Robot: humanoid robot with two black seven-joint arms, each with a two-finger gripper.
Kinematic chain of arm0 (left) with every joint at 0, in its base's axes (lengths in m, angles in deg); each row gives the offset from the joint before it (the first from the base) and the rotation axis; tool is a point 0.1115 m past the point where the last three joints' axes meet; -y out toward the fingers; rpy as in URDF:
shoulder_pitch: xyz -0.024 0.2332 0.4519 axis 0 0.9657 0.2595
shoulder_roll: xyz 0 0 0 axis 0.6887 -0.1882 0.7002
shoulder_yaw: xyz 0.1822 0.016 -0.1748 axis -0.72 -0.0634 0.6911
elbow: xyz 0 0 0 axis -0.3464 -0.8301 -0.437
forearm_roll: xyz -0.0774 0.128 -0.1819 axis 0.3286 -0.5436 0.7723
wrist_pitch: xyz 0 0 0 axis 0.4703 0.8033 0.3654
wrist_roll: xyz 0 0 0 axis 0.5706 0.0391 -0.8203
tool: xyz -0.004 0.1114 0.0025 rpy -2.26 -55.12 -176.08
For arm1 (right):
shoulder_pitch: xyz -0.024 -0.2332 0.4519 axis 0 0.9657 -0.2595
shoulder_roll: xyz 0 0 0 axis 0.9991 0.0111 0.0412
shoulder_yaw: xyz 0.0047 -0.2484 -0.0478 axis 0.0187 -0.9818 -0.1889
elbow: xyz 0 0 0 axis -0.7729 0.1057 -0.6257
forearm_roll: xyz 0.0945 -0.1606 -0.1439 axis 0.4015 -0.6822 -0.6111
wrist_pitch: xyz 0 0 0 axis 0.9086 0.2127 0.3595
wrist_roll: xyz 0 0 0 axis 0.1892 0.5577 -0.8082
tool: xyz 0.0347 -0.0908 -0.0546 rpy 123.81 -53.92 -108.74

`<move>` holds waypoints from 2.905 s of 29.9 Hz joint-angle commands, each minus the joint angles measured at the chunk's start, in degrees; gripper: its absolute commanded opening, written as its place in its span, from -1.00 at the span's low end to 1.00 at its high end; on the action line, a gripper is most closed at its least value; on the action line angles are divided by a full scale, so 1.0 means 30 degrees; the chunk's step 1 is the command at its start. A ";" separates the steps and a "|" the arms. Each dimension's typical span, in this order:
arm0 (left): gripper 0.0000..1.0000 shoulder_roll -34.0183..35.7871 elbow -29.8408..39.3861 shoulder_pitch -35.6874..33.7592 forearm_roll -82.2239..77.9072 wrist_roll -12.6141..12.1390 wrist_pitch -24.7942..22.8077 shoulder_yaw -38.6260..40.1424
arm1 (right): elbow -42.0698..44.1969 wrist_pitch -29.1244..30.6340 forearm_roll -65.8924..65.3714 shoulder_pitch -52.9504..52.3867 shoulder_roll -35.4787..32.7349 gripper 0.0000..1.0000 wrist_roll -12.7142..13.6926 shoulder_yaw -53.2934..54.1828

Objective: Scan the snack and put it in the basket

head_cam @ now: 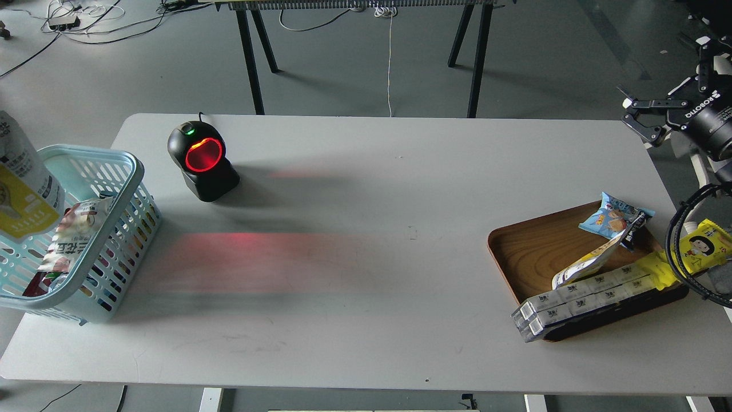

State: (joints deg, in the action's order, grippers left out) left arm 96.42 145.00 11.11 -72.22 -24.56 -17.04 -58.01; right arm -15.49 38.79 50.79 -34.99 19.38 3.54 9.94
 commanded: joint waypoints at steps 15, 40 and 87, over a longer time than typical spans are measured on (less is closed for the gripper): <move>-0.55 -0.0580 -0.0502 0.0127 0.0519 0.0003 0.1929 -0.3338 | 0.0019 -0.0003 0.0001 0.0028 0.0007 0.92 -0.0017 -0.0001; 0.98 -0.1425 -0.0709 -0.0750 0.8714 0.0003 0.0296 0.5503 | -0.0098 -0.0207 0.0001 -0.0002 -0.0051 0.93 0.0041 -0.0059; 1.00 -2.3286 -1.3629 -0.5908 3.0813 -0.4847 -0.9730 1.0050 | 0.0429 -0.1731 0.0001 -0.0119 0.1296 0.98 -0.0018 -0.0235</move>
State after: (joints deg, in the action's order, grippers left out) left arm 26.15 104.12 -6.93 20.23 -39.06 -45.73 -27.86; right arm -14.34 33.61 50.80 -35.42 23.26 3.47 9.25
